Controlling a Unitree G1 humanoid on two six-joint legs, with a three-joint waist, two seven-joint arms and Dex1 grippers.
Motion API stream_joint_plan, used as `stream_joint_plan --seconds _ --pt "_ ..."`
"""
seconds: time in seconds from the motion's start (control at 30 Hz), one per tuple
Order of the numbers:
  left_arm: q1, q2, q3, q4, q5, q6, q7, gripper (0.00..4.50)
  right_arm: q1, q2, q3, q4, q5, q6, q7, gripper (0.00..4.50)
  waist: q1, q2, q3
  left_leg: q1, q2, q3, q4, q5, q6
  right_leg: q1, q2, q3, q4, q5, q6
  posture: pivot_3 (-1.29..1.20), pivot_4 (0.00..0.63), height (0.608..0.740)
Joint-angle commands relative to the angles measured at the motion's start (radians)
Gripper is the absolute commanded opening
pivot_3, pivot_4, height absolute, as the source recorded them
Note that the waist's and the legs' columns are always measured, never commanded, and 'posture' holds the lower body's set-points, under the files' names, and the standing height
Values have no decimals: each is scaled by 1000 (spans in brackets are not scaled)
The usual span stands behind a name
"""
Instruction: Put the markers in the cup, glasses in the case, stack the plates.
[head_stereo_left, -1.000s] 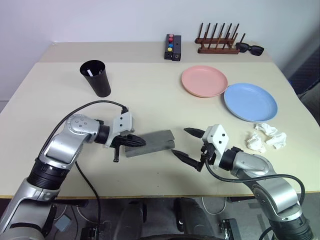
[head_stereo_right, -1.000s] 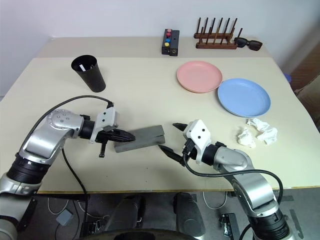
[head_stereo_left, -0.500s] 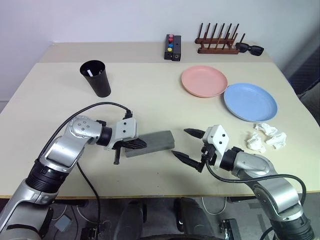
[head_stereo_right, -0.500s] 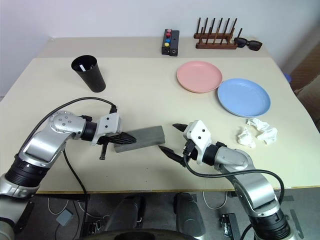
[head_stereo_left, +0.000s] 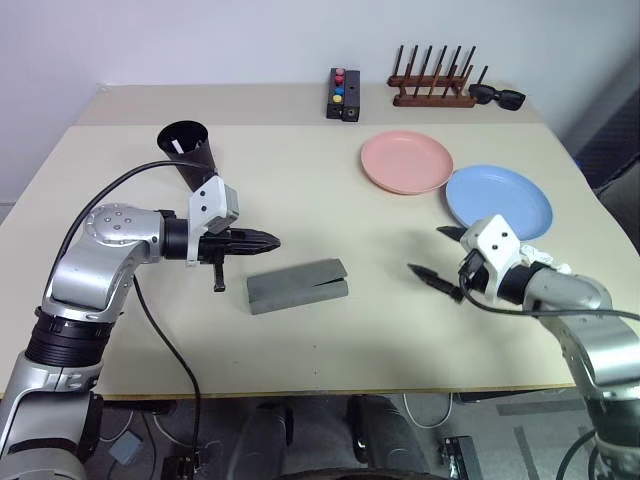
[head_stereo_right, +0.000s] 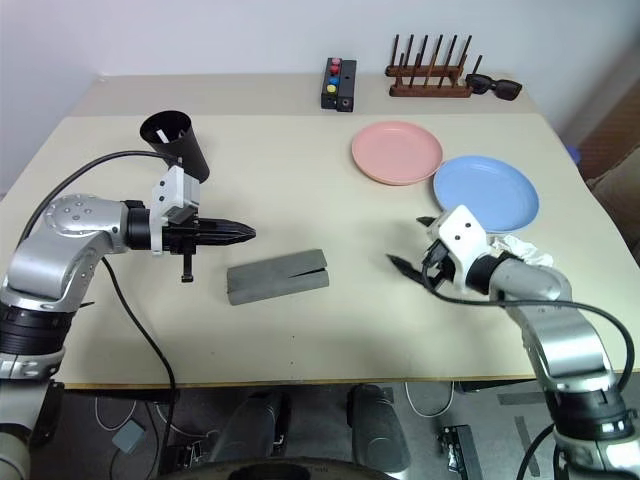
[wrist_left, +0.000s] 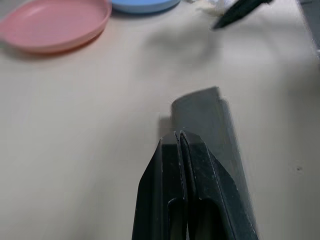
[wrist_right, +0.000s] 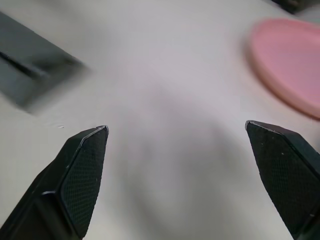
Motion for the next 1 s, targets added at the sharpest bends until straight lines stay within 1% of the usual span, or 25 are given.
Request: stream_joint_plan --seconds 0.03,0.2,0.33,0.53,0.63,0.73,0.83,1.0 --pt "3 -7 10 5 26 -32 44 22 -87 1 30 142 -86 -92 -22 4500 0 0 0 0 0 1 0 0 0 0 0 0 0 0 0 0 150 735" --pt "29 -43 5 -2 27 -17 95 22 -269 23 91 445 -203 -216 -69 4500 -3 0 0 0 0 3 0 0 0 -1 0 1 0 0 0 0 150 735" --pt "43 -52 3 -3 30 -18 120 22 -449 70 142 696 -274 -338 -85 4500 -10 1 0 0 0 4 -1 0 0 -2 0 1 0 0 0 0 150 735" --pt "51 -48 11 4 26 -13 138 22 -683 144 249 1075 -408 -588 -113 4500 -27 1 0 0 0 3 -1 0 0 -2 -1 1 1 1 0 0 150 735" --pt "66 -32 22 -4 19 -2 132 22 -771 178 277 1222 -452 -669 -138 4500 -28 1 1 -1 0 3 -2 0 0 -3 -1 1 1 1 0 0 150 735" --pt "93 -12 34 -58 -26 34 105 22 -841 207 299 1331 -489 -721 -161 4500 -30 1 1 -1 0 2 -3 0 0 -4 -1 2 1 1 0 0 150 735" --pt "116 1 27 -129 -67 78 87 22 -888 225 316 1399 -524 -751 -184 4500 -30 1 1 -2 0 2 -3 0 0 -5 -1 3 1 1 0 0 150 735" --pt "124 -23 -56 -218 -23 80 127 22 -918 246 312 1433 -537 -788 -196 4500 -27 1 1 -1 0 1 -3 0 0 -4 -1 3 1 1 0 0 150 735"
